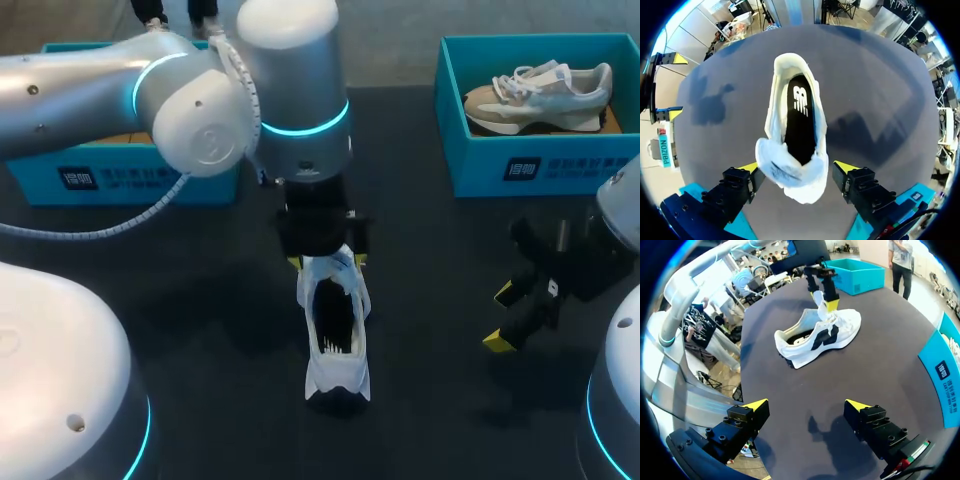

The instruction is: Take the shoe out of the shoebox, open the shoe tongue, remove and reinsert the insole, then place the shoe into the shoebox

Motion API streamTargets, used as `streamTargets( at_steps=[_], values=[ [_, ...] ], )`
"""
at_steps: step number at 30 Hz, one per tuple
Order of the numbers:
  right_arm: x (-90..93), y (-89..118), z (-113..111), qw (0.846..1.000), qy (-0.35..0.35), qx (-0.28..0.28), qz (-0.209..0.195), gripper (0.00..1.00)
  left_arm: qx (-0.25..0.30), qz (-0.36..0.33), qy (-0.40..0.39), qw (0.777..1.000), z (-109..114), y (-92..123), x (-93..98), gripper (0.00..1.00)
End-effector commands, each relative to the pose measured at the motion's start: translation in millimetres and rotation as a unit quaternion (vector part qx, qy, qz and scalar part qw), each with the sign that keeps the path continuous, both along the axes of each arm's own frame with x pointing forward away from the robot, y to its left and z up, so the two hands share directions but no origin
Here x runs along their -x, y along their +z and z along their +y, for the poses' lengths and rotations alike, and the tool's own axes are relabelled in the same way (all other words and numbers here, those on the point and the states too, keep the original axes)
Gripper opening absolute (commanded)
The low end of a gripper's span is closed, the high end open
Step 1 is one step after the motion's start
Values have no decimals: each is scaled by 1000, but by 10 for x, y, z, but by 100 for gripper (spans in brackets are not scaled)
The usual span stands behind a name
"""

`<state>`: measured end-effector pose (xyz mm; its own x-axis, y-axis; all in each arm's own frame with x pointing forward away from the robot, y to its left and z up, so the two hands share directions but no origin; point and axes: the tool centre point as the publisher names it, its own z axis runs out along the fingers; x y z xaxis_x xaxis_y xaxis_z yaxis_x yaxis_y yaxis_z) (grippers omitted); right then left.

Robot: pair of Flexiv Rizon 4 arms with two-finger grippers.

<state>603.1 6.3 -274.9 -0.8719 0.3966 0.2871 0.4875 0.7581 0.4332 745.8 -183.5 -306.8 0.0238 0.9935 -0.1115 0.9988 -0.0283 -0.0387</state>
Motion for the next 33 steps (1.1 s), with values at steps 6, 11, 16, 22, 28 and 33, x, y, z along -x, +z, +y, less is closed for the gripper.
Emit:
streamTargets(
  at_steps=[6, 11, 16, 22, 28, 33],
  values=[
    [18, 0, -2, 1000, -1, 0, -1, 100, 14, -20, 24, 999, 56, 158, -165, 58],
    [18, 0, -2, 1000, -1, 0, -1, 100, 13, -12, 30, 999, -14, 103, -195, 47],
    [18, 0, -2, 1000, -1, 0, -1, 100, 16, -16, 42, 999, 14, 134, -306, 44],
    [18, 0, -2, 1000, -1, 0, -1, 100, 15, -30, 57, 998, 71, 269, -482, 43],
    [18, 0, -2, 1000, -1, 0, -1, 100, 14, -36, 65, 997, 81, 383, -547, 42],
    [18, 0, -2, 1000, -1, 0, -1, 100, 18, -30, 60, 998, 53, 372, -455, 29]
  ],
)
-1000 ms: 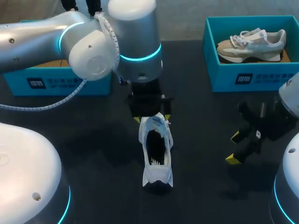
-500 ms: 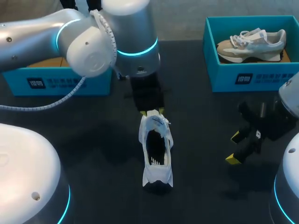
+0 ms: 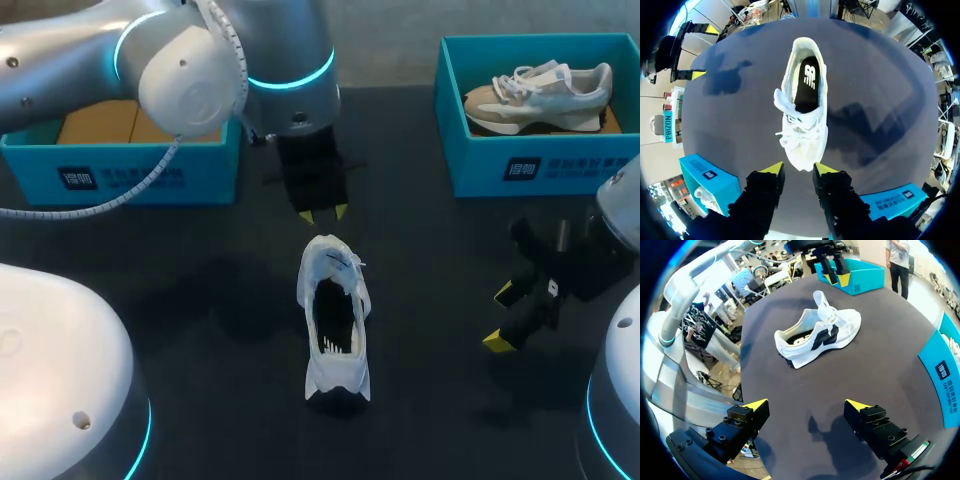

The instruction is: Take the shoe out of the shoebox, open the shoe tongue, remove and reinsert the insole, then place the shoe into the shoebox

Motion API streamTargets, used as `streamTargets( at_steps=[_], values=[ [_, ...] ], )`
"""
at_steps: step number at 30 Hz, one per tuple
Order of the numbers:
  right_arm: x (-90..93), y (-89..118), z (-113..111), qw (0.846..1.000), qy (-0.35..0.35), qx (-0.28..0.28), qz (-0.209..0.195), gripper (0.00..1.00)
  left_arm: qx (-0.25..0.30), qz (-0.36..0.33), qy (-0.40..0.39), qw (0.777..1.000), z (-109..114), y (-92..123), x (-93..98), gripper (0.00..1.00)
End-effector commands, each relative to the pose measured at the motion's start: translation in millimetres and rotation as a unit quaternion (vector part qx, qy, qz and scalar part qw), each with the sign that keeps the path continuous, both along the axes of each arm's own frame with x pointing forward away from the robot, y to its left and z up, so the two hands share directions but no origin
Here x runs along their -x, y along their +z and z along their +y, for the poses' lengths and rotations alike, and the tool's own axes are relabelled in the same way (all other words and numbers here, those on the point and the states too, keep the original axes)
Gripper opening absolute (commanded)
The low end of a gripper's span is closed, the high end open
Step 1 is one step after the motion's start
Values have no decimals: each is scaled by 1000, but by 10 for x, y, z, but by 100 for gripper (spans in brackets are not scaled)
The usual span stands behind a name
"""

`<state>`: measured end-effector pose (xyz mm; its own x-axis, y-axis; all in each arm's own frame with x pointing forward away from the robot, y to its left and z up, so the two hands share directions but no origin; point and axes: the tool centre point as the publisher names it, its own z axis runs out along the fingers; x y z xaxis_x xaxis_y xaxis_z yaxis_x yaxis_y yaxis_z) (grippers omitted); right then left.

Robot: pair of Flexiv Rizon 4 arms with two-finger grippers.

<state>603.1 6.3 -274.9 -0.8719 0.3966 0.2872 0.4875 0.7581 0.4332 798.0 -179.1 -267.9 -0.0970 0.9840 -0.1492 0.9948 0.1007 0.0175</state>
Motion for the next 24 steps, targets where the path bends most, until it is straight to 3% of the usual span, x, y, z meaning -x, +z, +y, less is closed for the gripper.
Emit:
streamTargets(
  at_steps=[1, 9, 24],
  values=[
    [18, 0, -2, 1000, -1, 0, -1, 100, 0, -1, -8, 1000, 4, -37, 92, 28],
    [18, 0, -2, 1000, -1, 0, -1, 100, 1, 17, -11, 1000, -24, -201, 155, 21],
    [18, 0, -2, 1000, -1, 0, -1, 100, 12, 68, -20, 997, -44, -453, 580, 16]
  ],
)
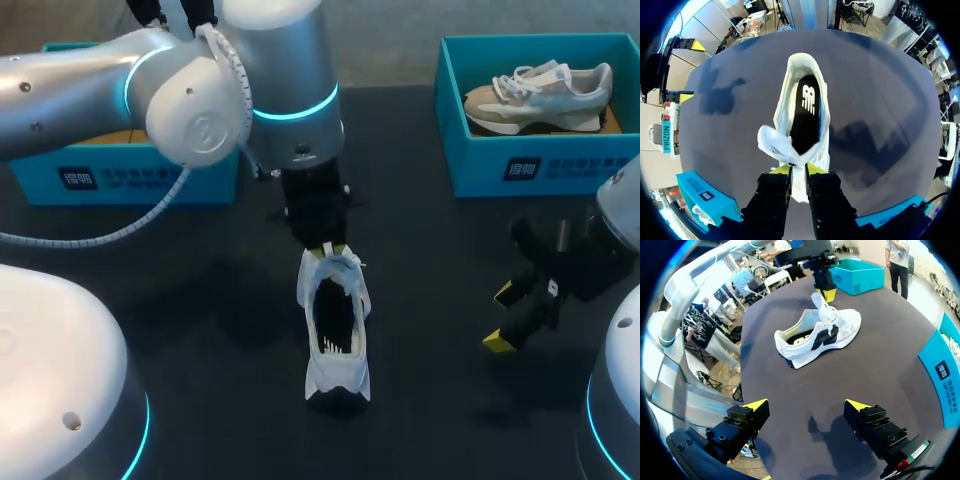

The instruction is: Take the shoe out of the shoebox, open the shoe tongue, remove and reinsert the insole, then place the shoe into the shoebox

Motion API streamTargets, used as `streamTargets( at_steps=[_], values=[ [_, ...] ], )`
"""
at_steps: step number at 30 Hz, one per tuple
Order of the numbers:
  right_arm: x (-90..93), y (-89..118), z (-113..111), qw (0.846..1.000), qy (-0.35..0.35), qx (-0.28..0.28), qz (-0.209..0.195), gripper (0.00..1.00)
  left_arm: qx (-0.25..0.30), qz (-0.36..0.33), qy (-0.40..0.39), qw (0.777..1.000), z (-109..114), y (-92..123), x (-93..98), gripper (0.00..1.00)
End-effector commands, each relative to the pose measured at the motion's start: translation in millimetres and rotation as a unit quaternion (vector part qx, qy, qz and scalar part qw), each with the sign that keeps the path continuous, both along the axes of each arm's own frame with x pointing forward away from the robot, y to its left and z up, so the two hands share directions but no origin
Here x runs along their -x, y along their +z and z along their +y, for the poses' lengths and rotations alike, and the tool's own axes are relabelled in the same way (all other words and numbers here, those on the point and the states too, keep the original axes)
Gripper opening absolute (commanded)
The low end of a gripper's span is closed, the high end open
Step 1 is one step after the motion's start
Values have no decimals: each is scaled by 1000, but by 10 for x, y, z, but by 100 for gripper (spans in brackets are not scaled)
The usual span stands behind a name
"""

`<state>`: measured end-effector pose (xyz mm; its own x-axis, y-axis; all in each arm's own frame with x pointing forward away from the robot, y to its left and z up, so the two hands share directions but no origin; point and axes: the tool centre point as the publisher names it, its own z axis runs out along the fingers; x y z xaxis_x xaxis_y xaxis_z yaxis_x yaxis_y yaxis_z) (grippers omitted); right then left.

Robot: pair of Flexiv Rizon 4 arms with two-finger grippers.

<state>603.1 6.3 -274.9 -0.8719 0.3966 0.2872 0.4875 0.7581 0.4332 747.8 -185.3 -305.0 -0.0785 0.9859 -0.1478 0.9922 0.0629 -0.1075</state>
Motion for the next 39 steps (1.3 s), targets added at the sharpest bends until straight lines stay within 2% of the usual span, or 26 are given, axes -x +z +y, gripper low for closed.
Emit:
streamTargets(
  at_steps=[1, 8, 13, 19, 22, 34, 36, 39],
  values=[
    [18, 0, -2, 1000, -1, 0, -1, 100, 11, 10, -1, 1000, 23, -86, 107, 16],
    [18, 0, -2, 1000, -1, 0, -1, 100, 7, 21, -11, 1000, 47, -188, 356, 16],
    [18, 0, -2, 1000, -1, 0, -1, 100, -2, 23, -19, 1000, 94, -215, 445, 16],
    [18, 0, -2, 1000, -1, 0, -1, 100, 17, 0, -13, 1000, 120, 7, 372, 16],
    [18, 0, -2, 1000, -1, 0, -1, 100, 23, -7, -8, 1000, 69, 47, 314, 17],
    [18, 0, -2, 1000, -1, 0, -1, 100, 23, 2, -9, 1000, -178, -82, 107, 16],
    [18, 0, -2, 1000, -1, 0, -1, 100, 20, 6, -15, 1000, -202, -108, 106, 16],
    [18, 0, -2, 1000, -1, 0, -1, 100, 15, 12, -36, 999, -218, -146, 214, 15]
  ],
)
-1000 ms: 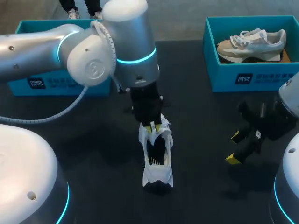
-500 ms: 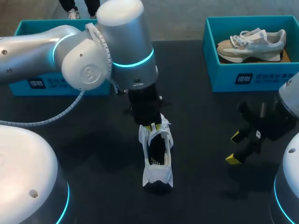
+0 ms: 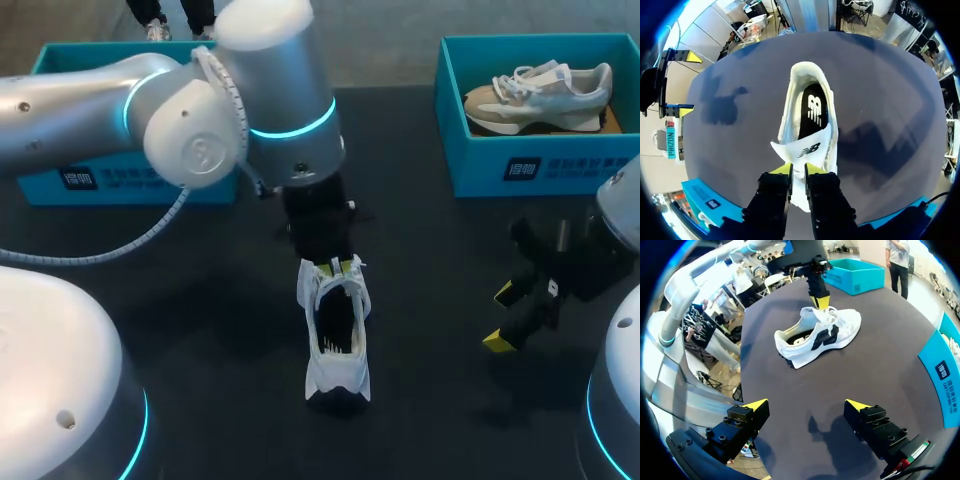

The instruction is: Take the shoe out of the shoebox, open the shoe tongue, remove and reinsert the insole, then place the shoe into the shoebox

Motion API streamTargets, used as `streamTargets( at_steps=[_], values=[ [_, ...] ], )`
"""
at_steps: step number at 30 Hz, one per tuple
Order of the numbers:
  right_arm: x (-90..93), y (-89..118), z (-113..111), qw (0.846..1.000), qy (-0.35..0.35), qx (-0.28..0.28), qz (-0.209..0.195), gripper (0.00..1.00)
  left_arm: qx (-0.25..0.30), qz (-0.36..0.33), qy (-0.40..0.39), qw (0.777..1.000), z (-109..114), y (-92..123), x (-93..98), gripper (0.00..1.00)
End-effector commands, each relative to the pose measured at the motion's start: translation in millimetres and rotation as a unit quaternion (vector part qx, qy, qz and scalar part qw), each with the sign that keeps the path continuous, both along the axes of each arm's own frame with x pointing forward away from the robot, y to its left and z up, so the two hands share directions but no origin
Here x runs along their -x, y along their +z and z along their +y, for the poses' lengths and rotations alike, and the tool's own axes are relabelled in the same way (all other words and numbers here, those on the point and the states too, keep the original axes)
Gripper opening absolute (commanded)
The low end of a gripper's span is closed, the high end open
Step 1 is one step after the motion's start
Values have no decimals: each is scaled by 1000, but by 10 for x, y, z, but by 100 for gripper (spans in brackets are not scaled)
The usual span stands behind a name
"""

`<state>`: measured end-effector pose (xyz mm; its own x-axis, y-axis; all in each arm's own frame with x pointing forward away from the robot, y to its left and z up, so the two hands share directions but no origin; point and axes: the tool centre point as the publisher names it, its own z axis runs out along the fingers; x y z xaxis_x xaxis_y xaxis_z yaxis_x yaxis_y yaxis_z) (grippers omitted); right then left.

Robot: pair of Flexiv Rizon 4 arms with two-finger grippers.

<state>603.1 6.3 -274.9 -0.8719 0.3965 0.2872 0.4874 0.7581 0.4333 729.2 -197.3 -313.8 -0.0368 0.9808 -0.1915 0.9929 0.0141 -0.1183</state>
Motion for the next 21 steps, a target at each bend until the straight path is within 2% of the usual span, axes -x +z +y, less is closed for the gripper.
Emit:
streamTargets(
  at_steps=[1, 6, 12, 17, 21],
  values=[
    [18, 0, -3, 1000, -1, 0, -1, 100, -10, 9, -20, 1000, -93, -68, 74, 15],
    [18, 0, -3, 1000, -1, 0, -1, 100, -20, 13, -36, 999, 11, -174, 261, 16],
    [18, 0, -3, 1000, -1, 0, -1, 100, -32, 25, -39, 998, 94, -281, 340, 15],
    [18, 0, -3, 1000, -1, 0, -1, 100, -9, 7, -27, 1000, 145, -78, 293, 15],
    [18, 0, -3, 1000, -1, 0, -1, 100, -4, -4, -19, 1000, 111, -21, 217, 15]
  ],
)
